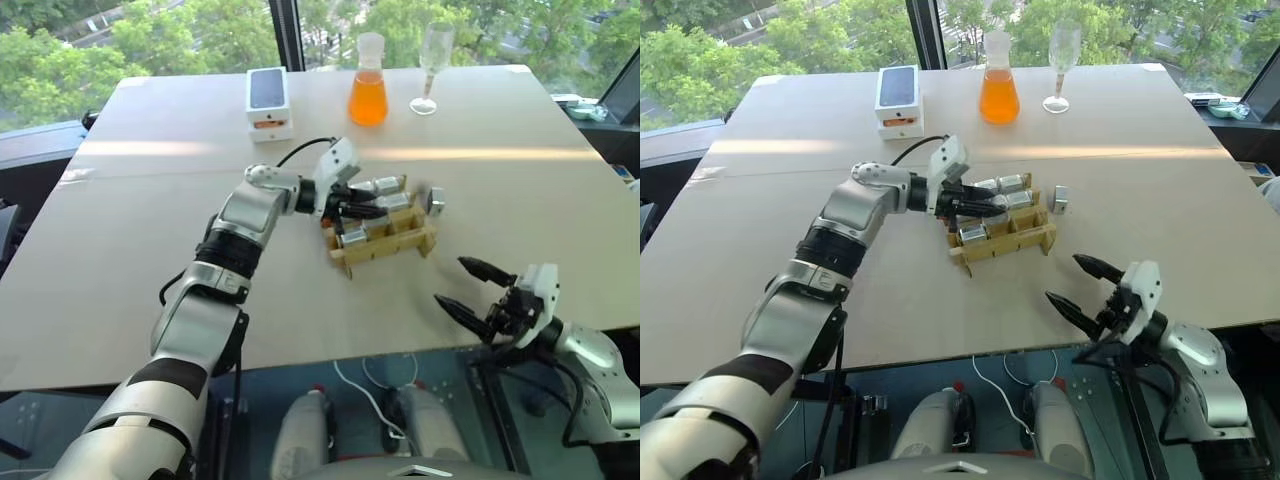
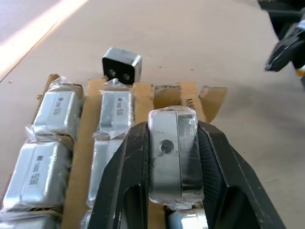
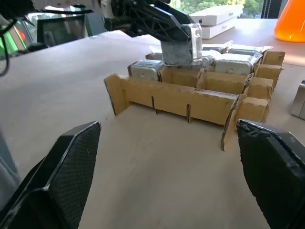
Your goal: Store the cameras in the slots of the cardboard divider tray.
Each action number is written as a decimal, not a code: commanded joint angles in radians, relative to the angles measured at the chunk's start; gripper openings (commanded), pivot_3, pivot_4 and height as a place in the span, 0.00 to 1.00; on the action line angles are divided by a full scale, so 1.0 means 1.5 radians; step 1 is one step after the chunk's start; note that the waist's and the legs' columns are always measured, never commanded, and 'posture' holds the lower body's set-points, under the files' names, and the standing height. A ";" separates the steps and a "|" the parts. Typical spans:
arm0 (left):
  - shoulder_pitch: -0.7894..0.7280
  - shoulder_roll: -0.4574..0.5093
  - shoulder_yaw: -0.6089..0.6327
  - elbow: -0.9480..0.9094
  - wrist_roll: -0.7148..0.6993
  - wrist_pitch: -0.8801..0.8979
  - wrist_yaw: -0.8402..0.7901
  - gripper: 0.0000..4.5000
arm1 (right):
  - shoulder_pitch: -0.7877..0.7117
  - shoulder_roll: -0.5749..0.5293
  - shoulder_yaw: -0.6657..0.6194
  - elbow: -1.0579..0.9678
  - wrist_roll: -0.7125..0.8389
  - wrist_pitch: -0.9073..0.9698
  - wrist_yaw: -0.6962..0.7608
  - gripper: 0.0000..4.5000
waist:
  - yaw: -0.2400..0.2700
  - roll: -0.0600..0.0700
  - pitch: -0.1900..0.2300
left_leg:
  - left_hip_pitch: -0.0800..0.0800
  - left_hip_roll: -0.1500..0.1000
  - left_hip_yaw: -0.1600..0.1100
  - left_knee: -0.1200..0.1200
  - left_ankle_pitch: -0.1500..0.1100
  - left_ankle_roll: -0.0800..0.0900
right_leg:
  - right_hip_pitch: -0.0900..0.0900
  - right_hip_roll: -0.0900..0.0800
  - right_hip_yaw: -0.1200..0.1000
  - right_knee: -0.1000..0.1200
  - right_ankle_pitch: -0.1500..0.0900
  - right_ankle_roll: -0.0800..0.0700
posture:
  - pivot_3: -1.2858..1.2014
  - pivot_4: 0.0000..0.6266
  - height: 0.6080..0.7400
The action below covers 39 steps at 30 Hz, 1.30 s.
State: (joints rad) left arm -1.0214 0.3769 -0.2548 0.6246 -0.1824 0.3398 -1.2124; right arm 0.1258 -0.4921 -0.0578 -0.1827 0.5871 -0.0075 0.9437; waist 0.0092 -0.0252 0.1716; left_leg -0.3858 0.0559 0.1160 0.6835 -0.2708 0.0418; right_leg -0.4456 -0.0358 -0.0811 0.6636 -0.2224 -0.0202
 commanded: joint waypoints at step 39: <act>0.035 -0.034 0.048 -0.146 0.003 0.114 0.055 0.99 | -0.077 0.026 -0.040 0.056 -0.064 -0.036 -0.038 1.00 | 0.001 0.000 0.000 | 0.000 0.000 0.000 0.001 0.000 0.000 | 0.000 -0.001 0.000 0.001 0.000 0.000 | 0.52 0.24 1.00</act>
State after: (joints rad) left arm -0.9634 0.3221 -0.2590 0.5014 -0.1221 0.4631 -1.1608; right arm 0.0644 -0.4322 -0.0987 -0.0973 0.5323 -0.1156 0.9656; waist 0.0104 -0.0252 0.1714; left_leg -0.3854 0.0564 0.1157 0.6849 -0.2703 0.0410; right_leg -0.4453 -0.0367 -0.0807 0.6653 -0.2223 -0.0203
